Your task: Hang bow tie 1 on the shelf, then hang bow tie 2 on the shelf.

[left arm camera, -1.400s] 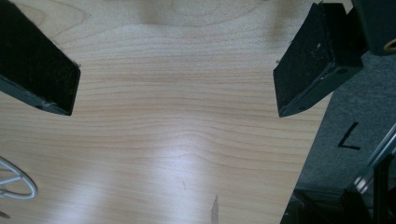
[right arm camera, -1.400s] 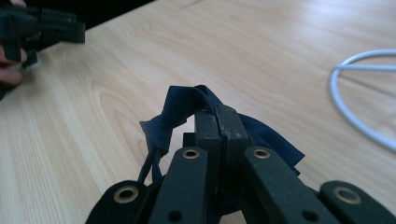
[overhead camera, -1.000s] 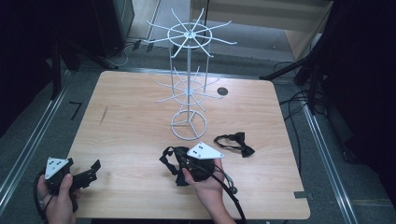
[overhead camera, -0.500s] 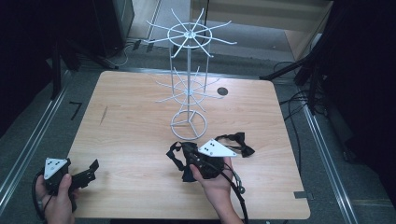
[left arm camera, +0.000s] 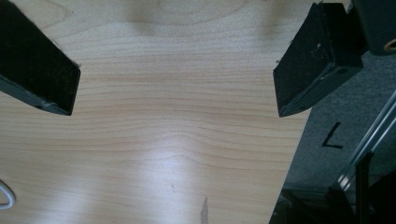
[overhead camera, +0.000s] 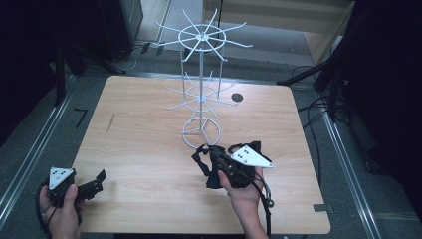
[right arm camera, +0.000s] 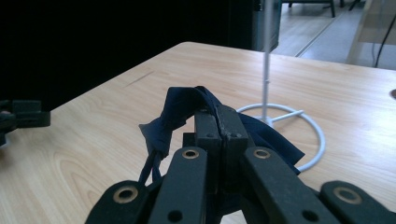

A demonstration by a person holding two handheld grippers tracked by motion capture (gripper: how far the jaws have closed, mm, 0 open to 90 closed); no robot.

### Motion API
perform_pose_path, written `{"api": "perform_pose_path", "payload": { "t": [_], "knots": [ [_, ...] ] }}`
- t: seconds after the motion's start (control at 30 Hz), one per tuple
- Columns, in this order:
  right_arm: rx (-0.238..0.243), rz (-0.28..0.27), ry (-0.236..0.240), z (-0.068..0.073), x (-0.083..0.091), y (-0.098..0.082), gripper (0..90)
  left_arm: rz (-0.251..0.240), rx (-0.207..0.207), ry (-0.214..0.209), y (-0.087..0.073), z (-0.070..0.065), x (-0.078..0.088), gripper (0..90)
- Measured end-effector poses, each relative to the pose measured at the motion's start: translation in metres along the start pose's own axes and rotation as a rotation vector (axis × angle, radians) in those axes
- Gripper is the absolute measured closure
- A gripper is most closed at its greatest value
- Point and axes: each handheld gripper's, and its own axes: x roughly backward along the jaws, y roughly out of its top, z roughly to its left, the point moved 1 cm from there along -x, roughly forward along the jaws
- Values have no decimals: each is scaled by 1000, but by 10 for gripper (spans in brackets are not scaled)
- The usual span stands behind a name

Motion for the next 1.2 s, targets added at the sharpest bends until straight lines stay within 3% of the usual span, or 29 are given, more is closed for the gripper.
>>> {"api": "perform_pose_path", "payload": {
  "t": [0.27, 1.2],
  "knots": [
    [2, -33, -38, -12, 15, 12, 900, 8, 5, -8, 0, 1, 0, 10],
    [7, -82, -55, -16, 27, 36, 900, 22, -2, -5, 1, 0, -2, 10]
  ]
}}
